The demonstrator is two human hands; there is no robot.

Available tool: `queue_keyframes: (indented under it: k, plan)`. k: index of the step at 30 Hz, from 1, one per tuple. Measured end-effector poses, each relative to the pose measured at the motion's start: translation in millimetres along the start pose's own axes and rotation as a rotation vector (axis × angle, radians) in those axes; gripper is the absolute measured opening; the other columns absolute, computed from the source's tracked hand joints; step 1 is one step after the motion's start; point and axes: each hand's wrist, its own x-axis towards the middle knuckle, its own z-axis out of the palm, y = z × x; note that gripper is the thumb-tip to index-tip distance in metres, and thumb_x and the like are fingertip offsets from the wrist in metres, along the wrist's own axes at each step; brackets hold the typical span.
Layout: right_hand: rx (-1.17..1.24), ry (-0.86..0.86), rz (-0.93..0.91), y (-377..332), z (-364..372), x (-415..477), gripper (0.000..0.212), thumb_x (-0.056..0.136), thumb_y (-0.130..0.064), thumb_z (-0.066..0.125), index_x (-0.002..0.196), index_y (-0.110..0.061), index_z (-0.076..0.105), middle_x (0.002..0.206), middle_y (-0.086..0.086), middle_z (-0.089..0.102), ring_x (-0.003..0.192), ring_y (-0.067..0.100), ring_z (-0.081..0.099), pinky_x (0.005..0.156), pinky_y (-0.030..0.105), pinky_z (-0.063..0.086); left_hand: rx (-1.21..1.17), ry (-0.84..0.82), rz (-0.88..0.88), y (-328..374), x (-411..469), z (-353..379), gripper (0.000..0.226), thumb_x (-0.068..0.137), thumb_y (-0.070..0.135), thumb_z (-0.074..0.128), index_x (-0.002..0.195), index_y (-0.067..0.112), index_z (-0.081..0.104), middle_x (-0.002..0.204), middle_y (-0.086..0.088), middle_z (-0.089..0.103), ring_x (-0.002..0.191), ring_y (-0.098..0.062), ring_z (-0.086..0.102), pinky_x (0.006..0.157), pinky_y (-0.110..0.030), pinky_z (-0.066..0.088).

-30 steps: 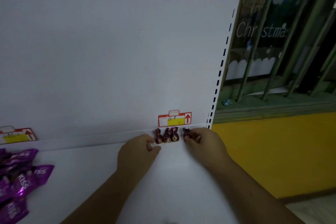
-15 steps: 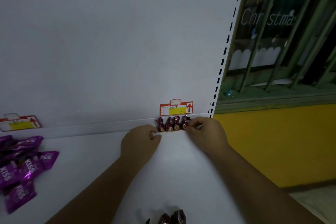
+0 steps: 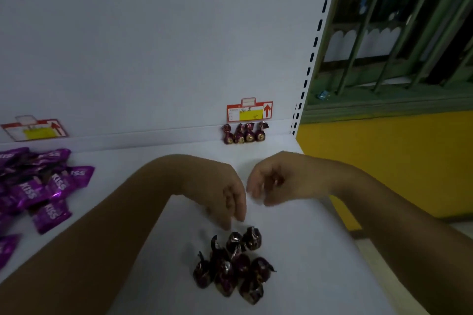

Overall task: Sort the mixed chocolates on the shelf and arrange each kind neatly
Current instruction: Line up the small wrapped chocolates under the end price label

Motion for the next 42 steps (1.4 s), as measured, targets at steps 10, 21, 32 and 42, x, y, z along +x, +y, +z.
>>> queue_keyframes:
  k: [10, 21, 32, 42]
  plan:
    - [-0.083, 0.157, -0.082, 3.8, 45.6, -30.0, 0.024, 0.068, -0.025, 0.083, 0.088, -0.024, 0.071, 0.082, -0.018, 0.058, 0.08, 0.005, 0.053, 0.068, 0.016, 0.04, 0.097, -0.087, 0.08, 9.2, 1.0, 16.1, 0.034, 0.069, 0.0, 0.077, 0.101, 0.006, 0.068, 0.068, 0.01, 0.052, 0.046, 0.009, 0.046, 0.053, -0.002, 0.034]
    - [-0.118, 0.516, 0.106, 17.7, 32.7, 1.4, 0.009, 0.079, -0.029, 0.072, 0.076, -0.022, 0.067, 0.067, -0.01, 0.062, 0.058, 0.001, 0.053, 0.055, 0.019, 0.044, 0.073, 0.619, -0.025, -44.6, 5.0, -7.4, 0.005, 0.078, 0.026, 0.073, 0.081, 0.024, 0.07, 0.062, 0.016, 0.054, 0.055, 0.006, 0.05, 0.056, -0.004, 0.036]
    - [-0.205, 0.744, 0.259, 25.2, 9.0, 72.8, 0.024, 0.085, -0.035, 0.064, 0.106, -0.025, 0.071, 0.096, -0.004, 0.07, 0.084, 0.01, 0.06, 0.073, 0.022, 0.045, 0.01, 1.127, -0.064, -63.7, 38.4, -0.6, 0.013, 0.082, 0.035, 0.066, 0.085, 0.025, 0.073, 0.066, 0.016, 0.057, 0.061, 0.001, 0.049, 0.061, -0.02, 0.035]
    - [-0.172, 0.797, 0.232, 36.4, 12.2, 75.9, 0.024, 0.085, -0.038, 0.063, 0.103, -0.026, 0.071, 0.074, -0.015, 0.059, 0.069, 0.001, 0.054, 0.059, 0.011, 0.037, -0.084, 1.26, -0.106, -61.2, 49.1, 2.1, 0.017, 0.08, 0.036, 0.06, 0.092, 0.029, 0.069, 0.082, 0.012, 0.066, 0.078, -0.006, 0.056, 0.069, -0.023, 0.039]
